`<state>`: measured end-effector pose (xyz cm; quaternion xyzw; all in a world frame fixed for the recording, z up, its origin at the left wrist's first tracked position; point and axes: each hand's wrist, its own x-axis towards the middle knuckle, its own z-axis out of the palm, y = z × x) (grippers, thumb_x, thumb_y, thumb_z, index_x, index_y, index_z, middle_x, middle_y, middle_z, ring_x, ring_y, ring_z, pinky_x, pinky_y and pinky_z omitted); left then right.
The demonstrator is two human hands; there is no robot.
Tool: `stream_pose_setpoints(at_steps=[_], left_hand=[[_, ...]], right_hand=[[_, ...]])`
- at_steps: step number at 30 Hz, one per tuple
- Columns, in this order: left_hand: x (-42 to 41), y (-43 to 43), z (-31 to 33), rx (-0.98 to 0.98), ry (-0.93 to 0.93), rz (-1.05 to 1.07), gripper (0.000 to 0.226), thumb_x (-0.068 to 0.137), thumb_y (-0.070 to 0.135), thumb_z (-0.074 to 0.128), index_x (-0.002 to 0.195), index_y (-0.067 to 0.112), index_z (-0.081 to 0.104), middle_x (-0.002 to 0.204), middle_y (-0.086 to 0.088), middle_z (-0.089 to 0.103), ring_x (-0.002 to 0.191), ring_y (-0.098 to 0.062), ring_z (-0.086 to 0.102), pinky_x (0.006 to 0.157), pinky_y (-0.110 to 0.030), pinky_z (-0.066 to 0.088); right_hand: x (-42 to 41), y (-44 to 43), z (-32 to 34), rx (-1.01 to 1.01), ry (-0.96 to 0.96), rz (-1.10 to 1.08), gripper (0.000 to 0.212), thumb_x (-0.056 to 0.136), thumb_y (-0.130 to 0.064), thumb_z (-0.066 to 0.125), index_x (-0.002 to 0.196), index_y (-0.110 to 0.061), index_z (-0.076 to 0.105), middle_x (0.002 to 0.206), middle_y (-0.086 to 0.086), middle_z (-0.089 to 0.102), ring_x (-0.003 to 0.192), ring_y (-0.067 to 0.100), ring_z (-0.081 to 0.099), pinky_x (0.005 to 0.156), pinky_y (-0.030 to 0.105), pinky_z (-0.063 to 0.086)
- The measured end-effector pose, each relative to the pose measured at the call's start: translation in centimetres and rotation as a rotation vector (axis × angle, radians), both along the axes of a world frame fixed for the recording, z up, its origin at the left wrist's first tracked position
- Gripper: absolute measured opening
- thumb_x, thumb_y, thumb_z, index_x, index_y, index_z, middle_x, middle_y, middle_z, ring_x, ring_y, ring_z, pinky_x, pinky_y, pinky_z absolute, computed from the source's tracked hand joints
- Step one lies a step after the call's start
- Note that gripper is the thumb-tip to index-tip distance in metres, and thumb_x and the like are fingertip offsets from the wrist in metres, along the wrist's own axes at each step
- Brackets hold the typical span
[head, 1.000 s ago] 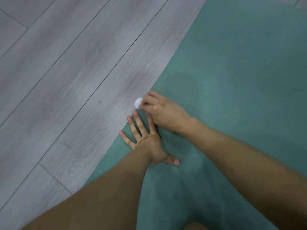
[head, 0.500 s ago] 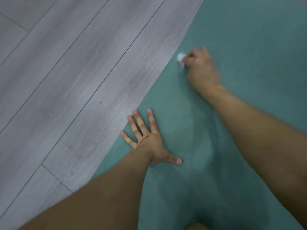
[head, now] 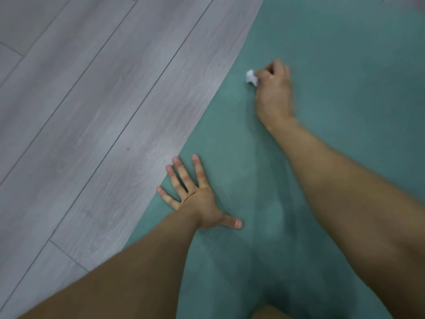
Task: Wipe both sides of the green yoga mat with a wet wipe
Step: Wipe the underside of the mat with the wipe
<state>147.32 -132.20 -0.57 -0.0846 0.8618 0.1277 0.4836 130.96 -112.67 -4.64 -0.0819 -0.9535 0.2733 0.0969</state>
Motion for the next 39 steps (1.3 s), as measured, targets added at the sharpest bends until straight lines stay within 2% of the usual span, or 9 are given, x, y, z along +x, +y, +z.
stream_pose_setpoints(at_steps=[6, 10, 13, 16, 19, 22, 27, 33, 39], left_hand=[[-0.1, -0.1, 0.0, -0.038, -0.008, 0.003, 0.192, 0.032, 0.08, 0.093, 0.131, 0.028, -0.063, 0.129, -0.014, -0.074, 0.126, -0.035, -0.066, 0.111, -0.077, -0.022], [0.1, -0.1, -0.1, -0.011, -0.005, -0.009, 0.19, 0.034, 0.08, 0.093, 0.131, 0.029, -0.063, 0.129, -0.014, -0.074, 0.125, -0.037, -0.066, 0.11, -0.078, -0.023], [0.0, 0.1, 0.0, -0.024, 0.004, -0.004, 0.191, 0.033, 0.08, 0.093, 0.132, 0.029, -0.062, 0.13, -0.014, -0.074, 0.125, -0.036, -0.066, 0.111, -0.077, -0.023], [0.0, 0.2, -0.1, -0.045, -0.002, -0.008, 0.193, 0.031, 0.08, 0.093, 0.134, 0.028, -0.061, 0.131, -0.014, -0.073, 0.127, -0.035, -0.066, 0.111, -0.077, -0.022], [-0.1, 0.2, -0.2, -0.056, -0.01, -0.002, 0.194, 0.03, 0.082, 0.092, 0.135, 0.026, -0.061, 0.131, -0.015, -0.073, 0.126, -0.036, -0.066, 0.112, -0.077, -0.021], [0.1, 0.0, -0.3, -0.011, 0.007, 0.0, 0.192, 0.031, 0.081, 0.093, 0.134, 0.03, -0.061, 0.13, -0.013, -0.074, 0.126, -0.035, -0.066, 0.111, -0.078, -0.022], [0.0, 0.0, -0.1, -0.016, 0.0, -0.008, 0.191, 0.032, 0.082, 0.092, 0.133, 0.029, -0.062, 0.13, -0.014, -0.074, 0.126, -0.036, -0.065, 0.111, -0.079, -0.02], [0.0, 0.1, -0.1, -0.056, -0.006, -0.017, 0.193, 0.028, 0.085, 0.09, 0.133, 0.028, -0.062, 0.13, -0.016, -0.073, 0.128, -0.038, -0.064, 0.113, -0.079, -0.016], [0.1, -0.1, -0.3, -0.009, -0.006, -0.016, 0.192, 0.027, 0.086, 0.089, 0.131, 0.032, -0.063, 0.129, -0.013, -0.074, 0.126, -0.037, -0.065, 0.111, -0.079, -0.019]], right_hand=[[8.1, -7.4, -0.6, 0.123, 0.113, 0.94, 0.02, 0.097, -0.01, 0.058, 0.109, -0.011, 0.075, 0.102, 0.012, 0.06, 0.099, 0.031, 0.057, 0.073, 0.037, 0.051], [-2.0, -0.9, -2.3, 0.133, 0.009, 0.341, 0.053, 0.092, -0.053, 0.042, 0.104, -0.01, 0.071, 0.105, 0.009, 0.058, 0.097, 0.021, 0.053, 0.087, 0.042, 0.046], [-2.5, -1.0, -2.7, 0.068, 0.033, -0.022, 0.042, 0.09, -0.047, 0.05, 0.097, -0.011, 0.071, 0.097, 0.003, 0.054, 0.081, 0.005, 0.044, 0.083, 0.041, 0.046], [6.0, -7.5, -1.8, 0.061, 0.139, 0.545, 0.013, 0.093, -0.009, 0.064, 0.098, -0.008, 0.076, 0.092, 0.012, 0.06, 0.088, 0.028, 0.056, 0.078, 0.043, 0.05], [8.8, -6.9, -1.1, 0.15, 0.126, 0.931, 0.028, 0.097, -0.018, 0.052, 0.105, -0.011, 0.078, 0.095, 0.008, 0.062, 0.096, 0.027, 0.055, 0.073, 0.039, 0.048], [1.9, -0.4, -1.2, 0.215, 0.099, 0.559, 0.04, 0.099, -0.036, 0.045, 0.101, -0.006, 0.071, 0.1, 0.016, 0.058, 0.097, 0.033, 0.055, 0.081, 0.045, 0.044], [2.4, 1.9, 0.1, 0.056, 0.034, -0.124, 0.005, 0.095, -0.021, 0.056, 0.092, -0.021, 0.06, 0.1, 0.014, 0.056, 0.092, 0.026, 0.052, 0.086, 0.05, 0.046], [12.9, -2.4, -0.9, 0.21, 0.175, 0.842, 0.028, 0.097, -0.004, 0.05, 0.113, -0.004, 0.073, 0.097, 0.015, 0.061, 0.095, 0.032, 0.055, 0.072, 0.041, 0.05], [3.8, 6.6, -0.5, 0.032, 0.044, -0.288, 0.016, 0.092, -0.033, 0.065, 0.09, -0.02, 0.056, 0.099, 0.006, 0.055, 0.093, 0.025, 0.054, 0.089, 0.044, 0.045]])
